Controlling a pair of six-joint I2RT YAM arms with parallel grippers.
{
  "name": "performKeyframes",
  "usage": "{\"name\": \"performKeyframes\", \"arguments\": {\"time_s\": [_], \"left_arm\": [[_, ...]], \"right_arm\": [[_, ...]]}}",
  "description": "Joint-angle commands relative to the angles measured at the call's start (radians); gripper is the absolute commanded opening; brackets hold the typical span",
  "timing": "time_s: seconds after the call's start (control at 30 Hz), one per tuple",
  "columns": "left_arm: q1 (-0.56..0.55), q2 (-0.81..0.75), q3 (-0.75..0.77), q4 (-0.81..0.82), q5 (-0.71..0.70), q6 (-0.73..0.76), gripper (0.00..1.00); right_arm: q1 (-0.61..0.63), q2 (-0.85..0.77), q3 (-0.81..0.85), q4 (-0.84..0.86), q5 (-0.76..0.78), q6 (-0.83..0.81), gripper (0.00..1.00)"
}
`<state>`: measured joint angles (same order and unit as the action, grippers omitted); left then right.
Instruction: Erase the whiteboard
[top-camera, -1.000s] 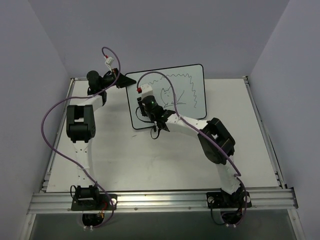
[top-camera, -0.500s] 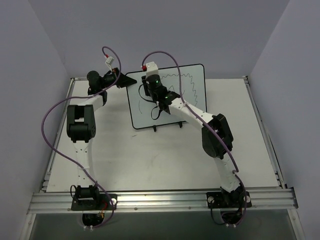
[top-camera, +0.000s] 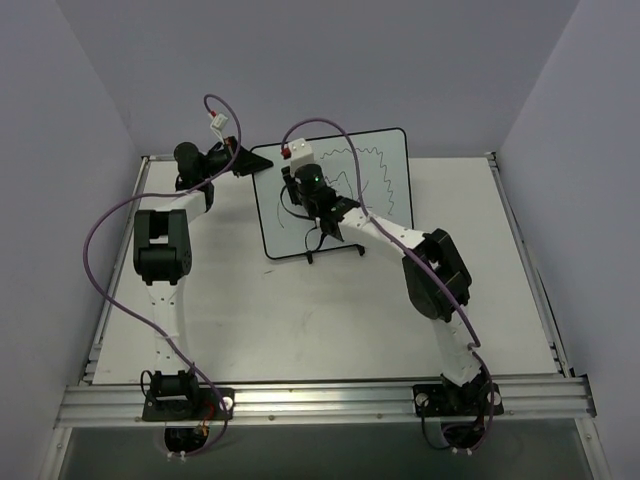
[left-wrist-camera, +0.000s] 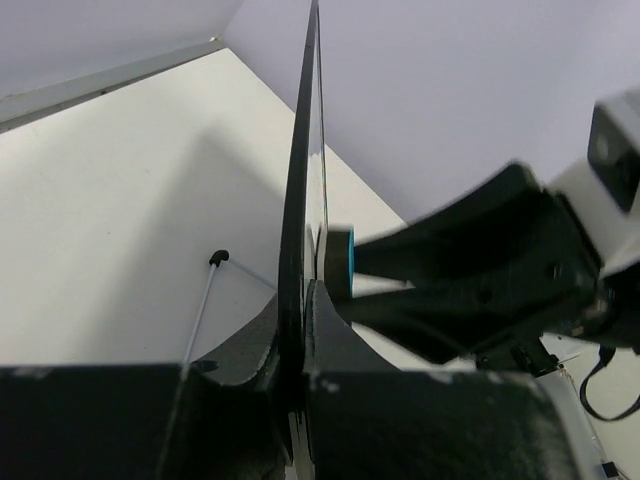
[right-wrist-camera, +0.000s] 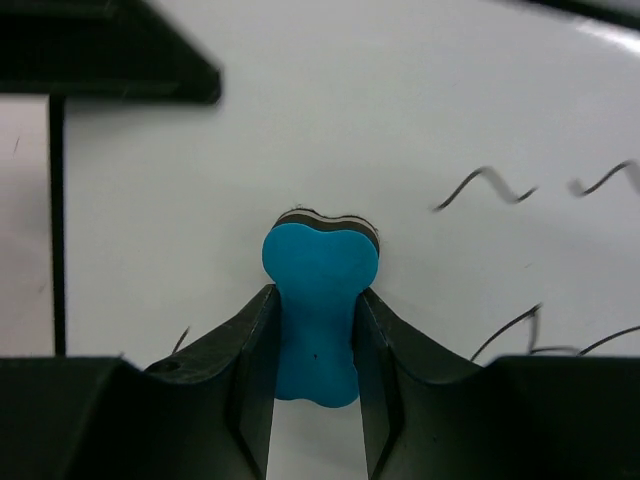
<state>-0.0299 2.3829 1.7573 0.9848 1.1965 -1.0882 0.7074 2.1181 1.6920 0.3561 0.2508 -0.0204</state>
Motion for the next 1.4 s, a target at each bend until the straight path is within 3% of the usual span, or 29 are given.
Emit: {"name": "performKeyframes", "arguments": {"time_s": [0.0,0.33,0.53,0.87,0.97,1.2,1.37], "left_arm": [[-0.027,-0.024,0.014,0.203,0.141,0.171,0.02],[-0.027,-0.021,0.019,0.206,0.141,0.165,0.02],[-0.028,-0.017,0.021,0.221,0.143,0.149,0.02],[-0.030,-0.016,0.022,0.222,0.147,0.145,0.02],[-0.028,-0.016,0.025,0.224,0.147,0.143,0.02],[-0.027,-0.010,0.031,0.230,0.149,0.137,0.02],[-0.028,-0.004,0.034,0.255,0.150,0.114,0.02]], "right_arm": [[0.050,-0.027,-0.147,0.001,-0.053,0.005,0.00],[0.158,-0.089,-0.397,0.067,0.001,0.074,0.00],[0.152,-0.049,-0.240,-0.005,0.171,0.060,0.00],[0.086,0.034,0.015,-0.089,0.125,0.031,0.00],[0.084,0.057,0.026,-0.106,0.110,0.007,0.00],[0.110,-0.035,-0.295,0.004,0.084,0.109,0.00],[0.090,-0.063,-0.325,0.029,0.082,0.111,0.00]]}}
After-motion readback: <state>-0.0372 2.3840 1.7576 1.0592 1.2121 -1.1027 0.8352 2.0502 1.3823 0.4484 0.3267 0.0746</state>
